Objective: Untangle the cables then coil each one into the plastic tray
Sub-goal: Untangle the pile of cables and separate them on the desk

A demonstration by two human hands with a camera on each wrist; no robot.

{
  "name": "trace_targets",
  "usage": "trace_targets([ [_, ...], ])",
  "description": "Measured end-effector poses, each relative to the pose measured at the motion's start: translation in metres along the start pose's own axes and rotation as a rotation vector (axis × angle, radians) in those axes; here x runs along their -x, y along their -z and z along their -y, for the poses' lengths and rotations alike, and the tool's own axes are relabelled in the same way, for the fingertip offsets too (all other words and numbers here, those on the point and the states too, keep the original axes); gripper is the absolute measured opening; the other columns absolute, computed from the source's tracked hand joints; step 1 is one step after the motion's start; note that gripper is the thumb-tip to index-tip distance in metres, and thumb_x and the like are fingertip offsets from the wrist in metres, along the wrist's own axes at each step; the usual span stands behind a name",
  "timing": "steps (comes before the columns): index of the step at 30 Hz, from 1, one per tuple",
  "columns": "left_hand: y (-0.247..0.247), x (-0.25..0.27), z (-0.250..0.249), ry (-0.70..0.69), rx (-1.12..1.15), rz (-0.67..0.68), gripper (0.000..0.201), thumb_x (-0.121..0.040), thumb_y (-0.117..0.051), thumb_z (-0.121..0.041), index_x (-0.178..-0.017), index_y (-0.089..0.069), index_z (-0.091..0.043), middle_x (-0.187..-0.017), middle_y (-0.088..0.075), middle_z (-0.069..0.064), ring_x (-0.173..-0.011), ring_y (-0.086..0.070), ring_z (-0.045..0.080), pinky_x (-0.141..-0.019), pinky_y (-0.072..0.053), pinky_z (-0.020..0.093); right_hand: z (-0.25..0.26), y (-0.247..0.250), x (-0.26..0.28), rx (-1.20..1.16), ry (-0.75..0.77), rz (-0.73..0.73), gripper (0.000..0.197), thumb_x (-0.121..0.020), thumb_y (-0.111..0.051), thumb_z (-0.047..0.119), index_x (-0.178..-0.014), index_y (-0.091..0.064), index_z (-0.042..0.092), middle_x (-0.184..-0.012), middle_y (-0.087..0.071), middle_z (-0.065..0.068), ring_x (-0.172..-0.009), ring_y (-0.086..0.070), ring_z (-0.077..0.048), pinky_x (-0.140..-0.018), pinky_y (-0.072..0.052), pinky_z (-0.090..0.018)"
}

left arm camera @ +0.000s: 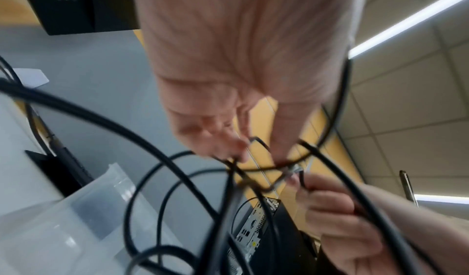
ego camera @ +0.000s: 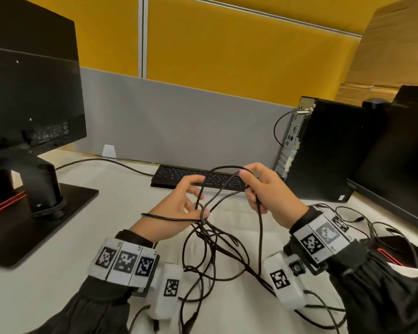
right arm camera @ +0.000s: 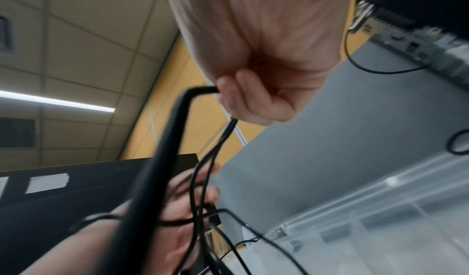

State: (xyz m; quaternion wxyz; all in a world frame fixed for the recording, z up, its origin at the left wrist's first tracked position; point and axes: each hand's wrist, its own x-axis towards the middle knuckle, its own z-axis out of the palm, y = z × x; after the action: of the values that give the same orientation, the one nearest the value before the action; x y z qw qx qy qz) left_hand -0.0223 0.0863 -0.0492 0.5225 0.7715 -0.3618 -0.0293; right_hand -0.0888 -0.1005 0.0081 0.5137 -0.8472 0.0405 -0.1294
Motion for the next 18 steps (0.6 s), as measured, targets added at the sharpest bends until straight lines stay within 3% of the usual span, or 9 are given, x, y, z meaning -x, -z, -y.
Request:
trace_targets([
  [2,0.004,0.003,-0.008,-0.049,0.073,0.057,0.075,-0.079,-0.070,-0.003,-0.129,-0.030,-0.042,-0.110,-0.047,-0.005,-0.069,-0.059,0.003,-0.078,-0.054,0.022,-0.005,0.004,0.002,-0.015,0.002,-0.009,0.016,-0.101,-0.039,0.026,-0.114,-0.048,0.023,-0.043,-0.040,0.005,-0.033,-0.037,-0.007,-0.034,-0.027,-0.018],
  [5,0.011,0.008,-0.013,-0.101,0.152,0.150,0.070,-0.079,-0.067,0.003,-0.128,-0.039,-0.040,-0.117,-0.051,0.003,-0.079,-0.059,0.002,-0.083,-0.053,0.026,-0.007,0.007,0.003,0.039,0.058,-0.015,0.022,-0.102,-0.035,0.027,-0.113,-0.054,0.025,-0.043,-0.039,0.003,-0.034,-0.036,-0.008,-0.034,-0.027,-0.019],
  [9,0.017,0.013,-0.010,-0.064,0.322,0.265,0.036,-0.077,-0.067,-0.038,-0.112,-0.062,-0.033,-0.122,-0.057,-0.005,-0.101,-0.060,0.011,-0.086,-0.052,0.029,0.002,0.021,0.004,0.144,0.089,0.069,0.029,-0.100,-0.034,0.035,-0.103,-0.062,0.026,-0.048,-0.044,-0.003,-0.037,-0.033,-0.010,-0.035,-0.027,-0.018],
  [10,0.017,0.012,-0.010,-0.041,0.366,0.244,0.027,-0.083,-0.061,-0.044,-0.104,-0.067,-0.028,-0.120,-0.059,-0.005,-0.107,-0.058,0.014,-0.088,-0.053,0.033,0.004,0.026,0.004,0.147,0.081,0.104,0.030,-0.100,-0.035,0.036,-0.105,-0.062,0.025,-0.053,-0.049,-0.002,-0.038,-0.033,-0.008,-0.036,-0.026,-0.018],
  [12,0.012,0.008,-0.010,0.006,0.393,0.173,0.029,-0.093,-0.046,-0.040,-0.092,-0.068,-0.021,-0.112,-0.065,-0.003,-0.112,-0.057,0.013,-0.094,-0.050,0.037,0.007,0.036,0.004,0.097,0.058,0.134,0.030,-0.099,-0.036,0.037,-0.109,-0.062,0.024,-0.068,-0.055,-0.002,-0.040,-0.031,-0.006,-0.036,-0.024,-0.016],
  [15,-0.004,0.004,-0.009,0.069,0.387,0.145,0.017,-0.092,-0.050,-0.026,-0.106,-0.055,-0.017,-0.093,-0.071,-0.002,-0.100,-0.063,0.011,-0.099,-0.041,0.034,0.012,0.050,0.003,-0.153,-0.034,0.182,0.030,-0.099,-0.037,0.037,-0.110,-0.060,0.022,-0.074,-0.059,-0.002,-0.039,-0.024,-0.006,-0.033,-0.018,-0.016],
  [18,-0.010,0.004,-0.008,0.101,0.498,0.109,0.032,-0.077,-0.051,-0.021,-0.108,-0.057,-0.018,-0.068,-0.066,-0.002,-0.072,-0.063,0.010,-0.081,-0.047,0.024,0.016,0.064,0.003,-0.354,-0.106,0.225,0.027,-0.097,-0.037,0.037,-0.103,-0.058,0.021,-0.073,-0.066,-0.003,-0.032,-0.022,-0.003,-0.028,-0.018,-0.011],
])
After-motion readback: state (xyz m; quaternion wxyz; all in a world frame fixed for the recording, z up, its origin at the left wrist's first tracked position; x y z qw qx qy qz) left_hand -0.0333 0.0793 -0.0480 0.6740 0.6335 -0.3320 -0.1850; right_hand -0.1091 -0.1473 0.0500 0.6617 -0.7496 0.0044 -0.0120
